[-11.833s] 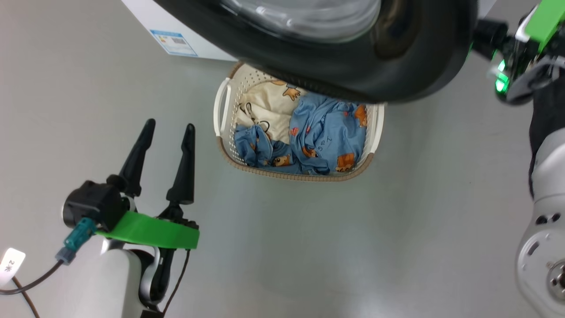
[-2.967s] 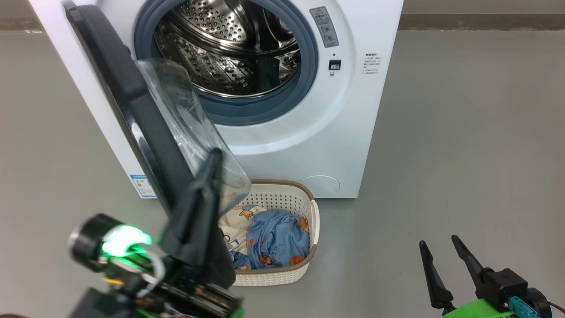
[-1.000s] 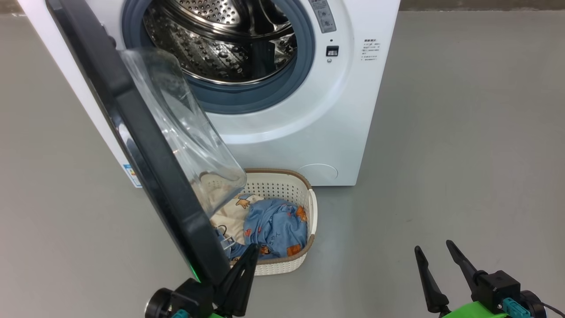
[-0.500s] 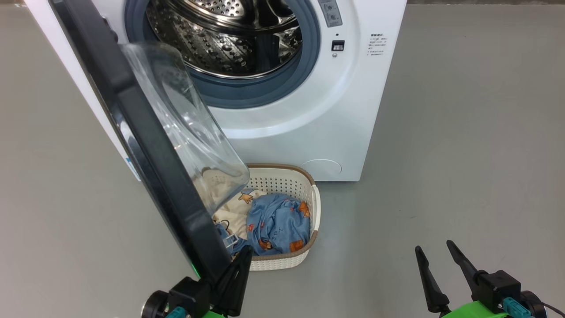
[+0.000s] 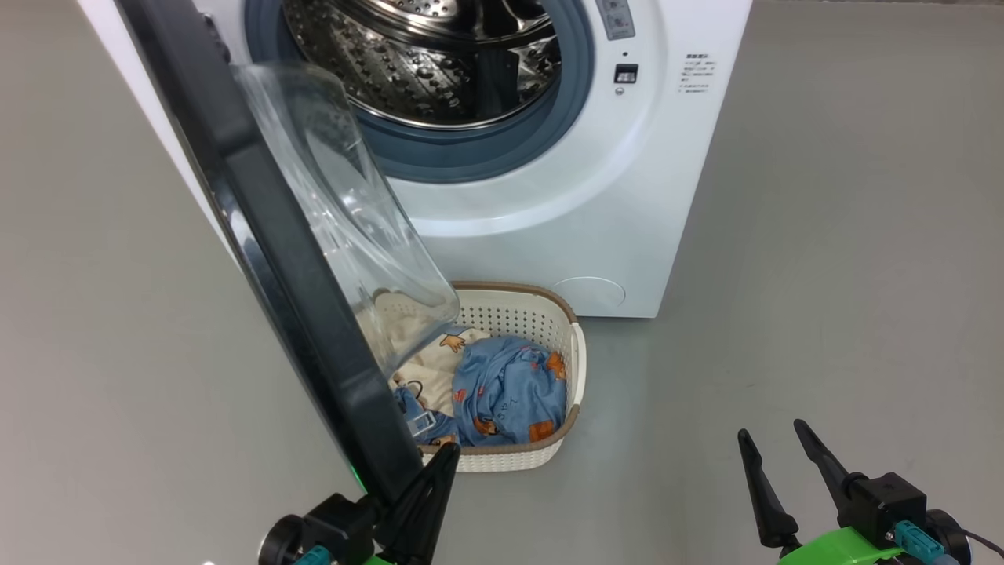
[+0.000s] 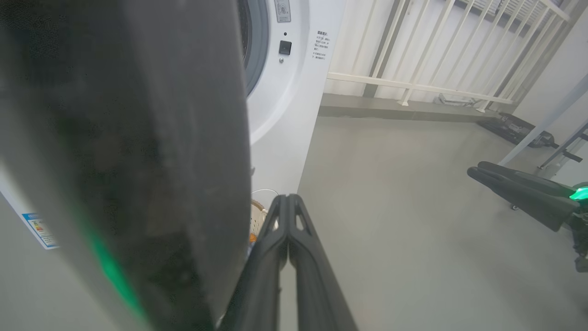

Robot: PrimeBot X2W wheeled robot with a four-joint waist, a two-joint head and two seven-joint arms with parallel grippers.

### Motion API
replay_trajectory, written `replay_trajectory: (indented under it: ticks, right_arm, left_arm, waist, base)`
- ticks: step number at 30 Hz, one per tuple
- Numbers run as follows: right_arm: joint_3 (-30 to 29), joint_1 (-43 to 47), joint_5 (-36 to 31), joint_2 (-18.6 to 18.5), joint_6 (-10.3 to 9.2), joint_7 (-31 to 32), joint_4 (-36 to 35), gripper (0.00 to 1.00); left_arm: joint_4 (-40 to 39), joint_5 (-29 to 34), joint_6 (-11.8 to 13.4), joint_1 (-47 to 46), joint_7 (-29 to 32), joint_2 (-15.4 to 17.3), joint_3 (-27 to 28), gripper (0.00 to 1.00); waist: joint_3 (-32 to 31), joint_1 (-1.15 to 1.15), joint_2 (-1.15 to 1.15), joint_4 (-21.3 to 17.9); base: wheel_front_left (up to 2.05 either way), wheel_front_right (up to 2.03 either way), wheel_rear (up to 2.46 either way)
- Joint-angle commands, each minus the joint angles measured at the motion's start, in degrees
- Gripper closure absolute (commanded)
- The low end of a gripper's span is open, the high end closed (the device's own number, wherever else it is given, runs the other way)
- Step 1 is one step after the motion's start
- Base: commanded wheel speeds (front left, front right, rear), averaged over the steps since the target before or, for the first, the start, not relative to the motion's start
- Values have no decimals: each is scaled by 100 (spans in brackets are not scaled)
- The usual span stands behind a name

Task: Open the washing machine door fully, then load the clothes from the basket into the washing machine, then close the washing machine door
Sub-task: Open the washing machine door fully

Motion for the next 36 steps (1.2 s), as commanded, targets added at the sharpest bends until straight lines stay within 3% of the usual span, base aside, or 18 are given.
replay_trajectory:
  ticks: [1,8,19,36]
  right_arm:
    - [156,-183,43,-43,10,-69,-123,0]
    - [187,-209,66,-57,10,-69,-104,0]
    - [179,-209,87,-61,10,-69,-84,0]
    - [223,-112,141,-55,10,-69,-38,0]
  left_arm:
    - [-153,-5,14,-141,-51,21,225,100]
    - [-249,-12,45,-93,-51,19,277,100]
    - [-449,-169,547,73,-51,19,363,100]
    - [-395,-237,930,291,-41,21,357,100]
  waist:
    - [16,0,0,36]
    - [61,0,0,144]
    - [64,0,0,285]
    - [-109,0,0,671]
  base:
    - [0,0,0]
    - [0,0,0]
    - [0,0,0]
    - [0,0,0]
